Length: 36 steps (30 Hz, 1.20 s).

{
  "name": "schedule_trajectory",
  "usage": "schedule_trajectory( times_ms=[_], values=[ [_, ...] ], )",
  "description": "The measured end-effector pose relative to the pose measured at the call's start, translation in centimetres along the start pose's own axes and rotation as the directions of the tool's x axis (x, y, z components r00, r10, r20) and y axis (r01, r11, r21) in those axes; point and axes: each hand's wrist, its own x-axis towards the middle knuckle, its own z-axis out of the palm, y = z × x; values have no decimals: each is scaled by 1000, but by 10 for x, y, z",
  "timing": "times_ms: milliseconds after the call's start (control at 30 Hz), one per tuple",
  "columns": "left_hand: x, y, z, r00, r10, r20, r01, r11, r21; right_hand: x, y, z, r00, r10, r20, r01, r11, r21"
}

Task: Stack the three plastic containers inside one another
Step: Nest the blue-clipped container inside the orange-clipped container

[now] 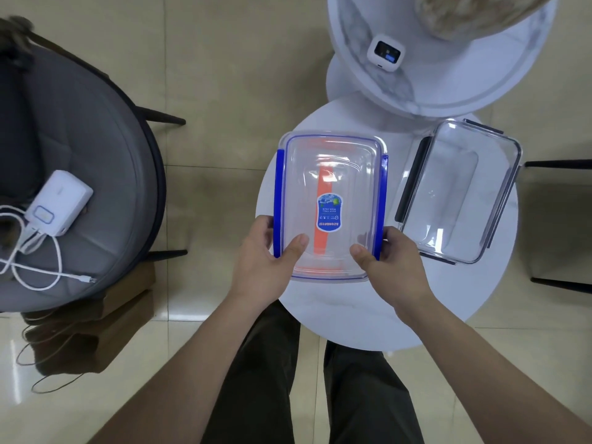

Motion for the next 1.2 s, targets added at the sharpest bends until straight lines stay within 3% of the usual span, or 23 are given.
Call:
schedule_trajectory(
  times_ms=[833,1000,1200],
  values=[
    [-2,4,-2,1000,-25,10,25,999,34,-4,1,4,1000,-24,-16,24,999,31],
    [-2,9,-5,999,-47,10,46,998,38,0,4,0,1000,10,13,-12,995,99],
    [9,16,-14,996,-85,12,84,996,22,-2,15,-2,998,-53,24,47,979,199]
  ],
)
